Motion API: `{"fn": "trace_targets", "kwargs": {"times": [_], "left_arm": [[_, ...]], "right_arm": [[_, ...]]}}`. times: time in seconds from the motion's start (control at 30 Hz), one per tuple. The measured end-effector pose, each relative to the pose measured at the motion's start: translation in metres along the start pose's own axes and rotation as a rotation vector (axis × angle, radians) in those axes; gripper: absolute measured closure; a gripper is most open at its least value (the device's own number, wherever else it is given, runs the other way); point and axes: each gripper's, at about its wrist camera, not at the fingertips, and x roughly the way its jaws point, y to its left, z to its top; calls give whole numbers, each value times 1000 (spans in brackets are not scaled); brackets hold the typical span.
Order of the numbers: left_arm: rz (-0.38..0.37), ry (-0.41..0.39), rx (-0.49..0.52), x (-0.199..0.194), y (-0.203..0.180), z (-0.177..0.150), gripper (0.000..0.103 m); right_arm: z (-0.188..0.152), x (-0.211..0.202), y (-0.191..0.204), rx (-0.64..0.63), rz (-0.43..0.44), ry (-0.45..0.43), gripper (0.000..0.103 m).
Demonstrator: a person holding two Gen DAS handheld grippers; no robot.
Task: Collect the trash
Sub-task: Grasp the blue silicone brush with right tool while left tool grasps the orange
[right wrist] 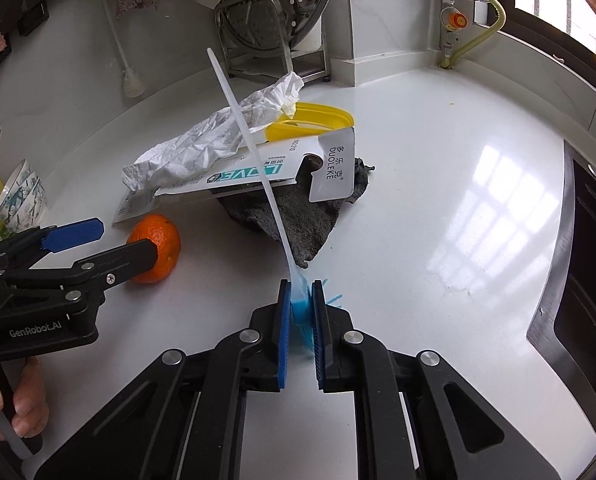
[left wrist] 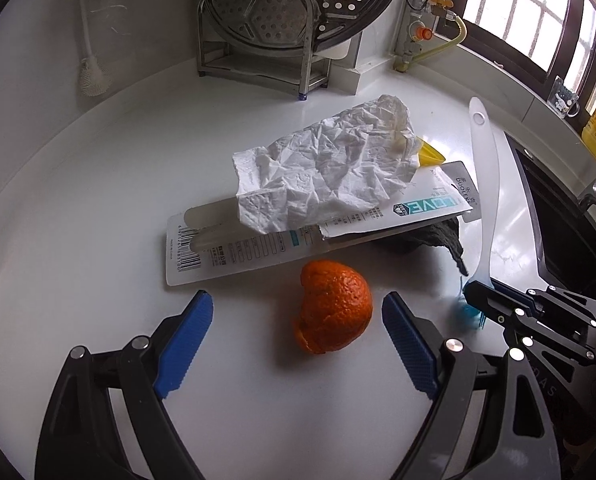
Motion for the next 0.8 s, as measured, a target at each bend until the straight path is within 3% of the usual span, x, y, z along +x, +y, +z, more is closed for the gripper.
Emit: {"fn": "trace_targets", "kwargs": {"times": [0.17, 0.23, 0.37, 0.43, 0.63, 0.8], "left_arm": [[12, 9, 6, 9, -5, 2, 23], [13, 20, 11, 11, -8, 2, 39], [-5, 23, 8, 12, -12, 1, 54], [-29, 25, 7, 9, -15, 1, 71], [-40, 34, 5, -1, -15, -3, 84], [-28, 24, 12, -23, -13, -12, 85]], "right_arm": [[-4, -7, -6, 38, -8, -7, 95], [-4, -8, -9, 52, -10, -10, 95], [-6, -12, -13, 85, -4, -15, 95], [-7, -15, -15, 101, 1, -17, 95], [-13, -27, -16, 132, 18, -29, 95], [-22, -38, -16, 152, 40, -27, 95]]}}
